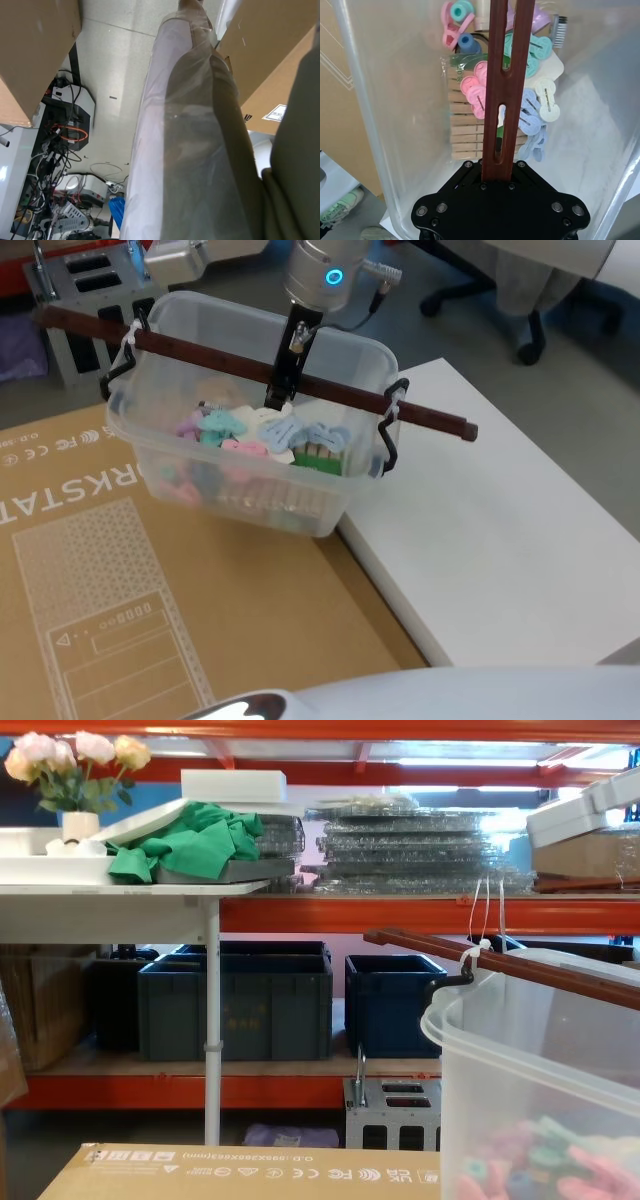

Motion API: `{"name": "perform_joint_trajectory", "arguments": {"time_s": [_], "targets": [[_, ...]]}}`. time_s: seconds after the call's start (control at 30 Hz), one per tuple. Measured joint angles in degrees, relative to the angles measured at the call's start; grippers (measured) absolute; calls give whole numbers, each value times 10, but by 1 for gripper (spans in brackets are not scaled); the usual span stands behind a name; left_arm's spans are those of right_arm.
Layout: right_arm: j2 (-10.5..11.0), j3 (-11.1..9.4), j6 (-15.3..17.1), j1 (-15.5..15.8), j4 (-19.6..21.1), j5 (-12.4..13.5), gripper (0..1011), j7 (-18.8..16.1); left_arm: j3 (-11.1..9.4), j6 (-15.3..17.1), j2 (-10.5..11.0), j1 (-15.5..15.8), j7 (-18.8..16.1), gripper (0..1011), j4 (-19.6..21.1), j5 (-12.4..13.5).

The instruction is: Use one hand to grasp the basket and place it at the designated location.

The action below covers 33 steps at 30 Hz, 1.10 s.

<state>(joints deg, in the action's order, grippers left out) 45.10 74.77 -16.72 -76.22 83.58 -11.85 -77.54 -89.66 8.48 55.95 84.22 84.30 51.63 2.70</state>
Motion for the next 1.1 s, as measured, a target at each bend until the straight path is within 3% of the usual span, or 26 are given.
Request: {"name": "perform_joint_trajectory", "arguments": {"time_s": [0.3, 0.57, 1.1], "targets": [[6, -13, 5, 7, -1, 0, 0, -3, 0, 0, 0, 0, 0, 0, 0, 0], [31, -37, 38, 12, -25, 16, 0, -9, 0, 0, 0, 0, 0, 0, 0, 0], [54, -63, 74, 23, -64, 22, 0, -17, 0, 0, 0, 0, 0, 0, 0, 0]]}}
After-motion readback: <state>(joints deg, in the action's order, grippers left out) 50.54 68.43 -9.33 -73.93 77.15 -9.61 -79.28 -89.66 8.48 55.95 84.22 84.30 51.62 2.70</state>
